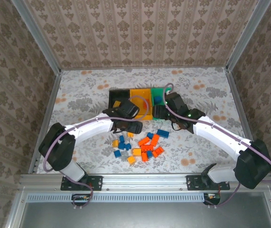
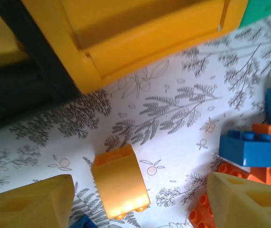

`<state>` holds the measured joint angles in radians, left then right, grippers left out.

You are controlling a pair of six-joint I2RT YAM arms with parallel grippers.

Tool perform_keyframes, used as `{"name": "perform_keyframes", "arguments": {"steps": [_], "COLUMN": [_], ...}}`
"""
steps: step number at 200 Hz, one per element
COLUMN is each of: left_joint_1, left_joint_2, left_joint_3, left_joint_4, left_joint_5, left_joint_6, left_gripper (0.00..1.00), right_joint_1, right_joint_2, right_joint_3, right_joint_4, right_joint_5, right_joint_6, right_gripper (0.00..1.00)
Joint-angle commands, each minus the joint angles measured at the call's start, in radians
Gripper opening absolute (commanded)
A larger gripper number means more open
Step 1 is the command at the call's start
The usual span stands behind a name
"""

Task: Sort the legos into containers by color

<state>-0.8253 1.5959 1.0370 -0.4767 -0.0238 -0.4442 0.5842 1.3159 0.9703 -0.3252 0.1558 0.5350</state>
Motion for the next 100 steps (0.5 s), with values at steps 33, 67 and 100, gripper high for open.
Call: {"name": "perform_keyframes", "arguments": {"steps": [33, 67, 100], "left_joint_1": [-0.001, -0.001, -0.001], "left_joint_2": [0.098, 0.125, 0.11], "left_joint_3": [-0.025, -0.029, -0.032], "left_joint_4": [0.017, 0.029, 0.026], "left_joint_5": [-0.008, -0.012, -0.025], "left_joint_6": [0.003, -0.002, -0.007], "left_gripper": [0.6, 0.52, 0.41], "right_joint_1": [-0.017, -0.024, -0.029], "right_joint_2": [-0.064, -0.073, -0.079], "right_joint_3": [-0.021, -0.021, -0.023], "right_joint_4": [-0.031, -0.035, -0.032], "right_joint_5": [0.0, -0.001, -0.006], "right_joint_6": [0.013, 0.014, 0.017], "right_gripper": [0.76, 0.76, 0.76]}}
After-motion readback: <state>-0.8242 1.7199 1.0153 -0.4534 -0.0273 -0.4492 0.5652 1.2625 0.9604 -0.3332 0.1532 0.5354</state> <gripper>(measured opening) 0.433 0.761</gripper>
